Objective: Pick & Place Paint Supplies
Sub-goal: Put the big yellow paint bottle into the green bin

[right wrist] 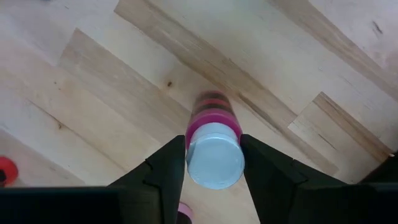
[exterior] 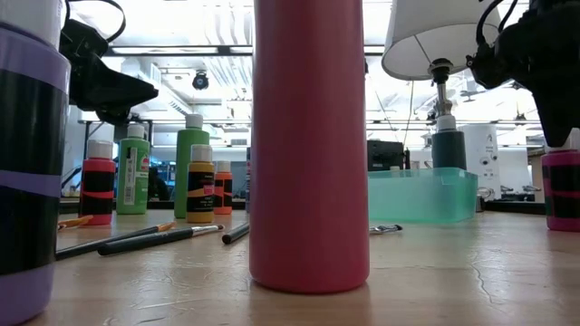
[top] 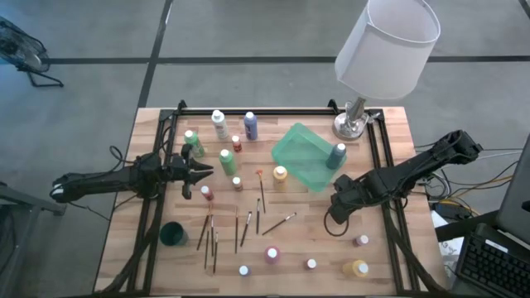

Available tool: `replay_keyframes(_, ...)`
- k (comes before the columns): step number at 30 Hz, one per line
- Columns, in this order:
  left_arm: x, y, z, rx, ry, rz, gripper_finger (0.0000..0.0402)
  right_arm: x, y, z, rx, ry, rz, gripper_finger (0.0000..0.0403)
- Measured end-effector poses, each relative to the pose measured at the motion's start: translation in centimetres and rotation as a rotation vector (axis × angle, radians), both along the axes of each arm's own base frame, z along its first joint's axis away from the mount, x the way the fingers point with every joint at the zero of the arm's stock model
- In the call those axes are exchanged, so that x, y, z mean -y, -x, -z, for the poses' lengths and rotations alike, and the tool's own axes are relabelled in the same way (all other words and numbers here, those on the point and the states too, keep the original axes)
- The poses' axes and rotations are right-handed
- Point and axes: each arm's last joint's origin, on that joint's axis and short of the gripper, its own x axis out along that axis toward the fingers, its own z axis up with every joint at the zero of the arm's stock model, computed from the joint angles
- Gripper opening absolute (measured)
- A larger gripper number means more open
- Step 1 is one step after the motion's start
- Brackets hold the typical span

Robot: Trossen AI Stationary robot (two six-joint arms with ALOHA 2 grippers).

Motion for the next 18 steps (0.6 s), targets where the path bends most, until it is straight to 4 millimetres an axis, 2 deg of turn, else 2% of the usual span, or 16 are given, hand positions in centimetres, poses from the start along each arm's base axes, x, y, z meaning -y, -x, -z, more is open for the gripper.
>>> replay_keyframes(11,0.00,0.00,0.01,0.000,0.000,0.000,0.0076,-0.04,-0.11,-0.01,0.008,-0.013,-0.008,0.0213)
replay_keyframes(18,0.00,0.00,0.00,0.000,0.000,0.000,0.0076,-0.05,-0.10,-0.02,0.008,-0.014,-0.008,0.0235)
